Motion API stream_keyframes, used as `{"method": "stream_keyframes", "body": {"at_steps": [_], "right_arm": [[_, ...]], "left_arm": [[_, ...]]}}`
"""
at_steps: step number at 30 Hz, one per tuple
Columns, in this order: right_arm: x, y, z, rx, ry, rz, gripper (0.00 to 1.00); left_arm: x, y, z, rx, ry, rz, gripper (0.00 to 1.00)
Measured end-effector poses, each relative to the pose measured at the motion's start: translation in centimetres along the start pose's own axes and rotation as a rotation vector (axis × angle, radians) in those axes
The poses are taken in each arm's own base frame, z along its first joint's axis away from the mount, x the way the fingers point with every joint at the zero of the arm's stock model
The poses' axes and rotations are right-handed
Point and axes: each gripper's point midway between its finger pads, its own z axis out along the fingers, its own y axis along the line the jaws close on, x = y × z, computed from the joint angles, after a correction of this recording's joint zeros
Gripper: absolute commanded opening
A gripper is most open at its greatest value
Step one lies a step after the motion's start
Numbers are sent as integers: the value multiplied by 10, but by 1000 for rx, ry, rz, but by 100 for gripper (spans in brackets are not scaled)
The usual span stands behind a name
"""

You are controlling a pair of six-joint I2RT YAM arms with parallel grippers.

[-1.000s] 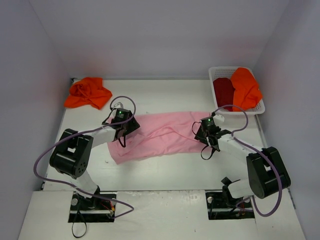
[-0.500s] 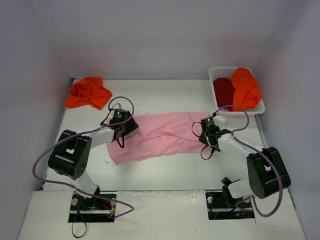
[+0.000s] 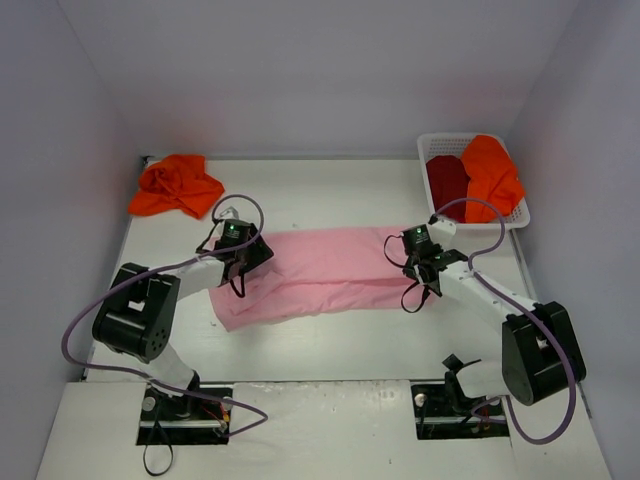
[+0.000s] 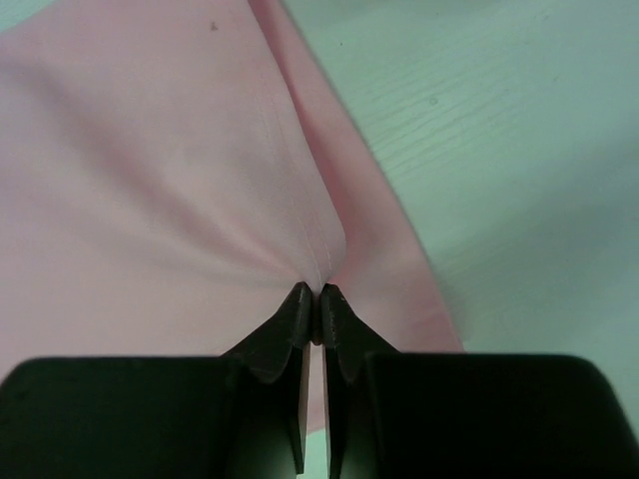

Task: Fold and stack the t-shirts
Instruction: Fold the tshirt

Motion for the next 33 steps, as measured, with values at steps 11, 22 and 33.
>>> {"method": "stream_keyframes", "body": {"at_steps": [11,22,33], "right_arm": [[3,-3,-1,12,12,-2,87],[10,21,-24,-76,-2,-44,87],[35,45,-43,-144,27,-79,85]], "left_arm": [[-2,7,-4,-11,-5,-7,54],[0,10,-38,4,4,13,67],[-7,-11,-92,93,-45,31,72]]}}
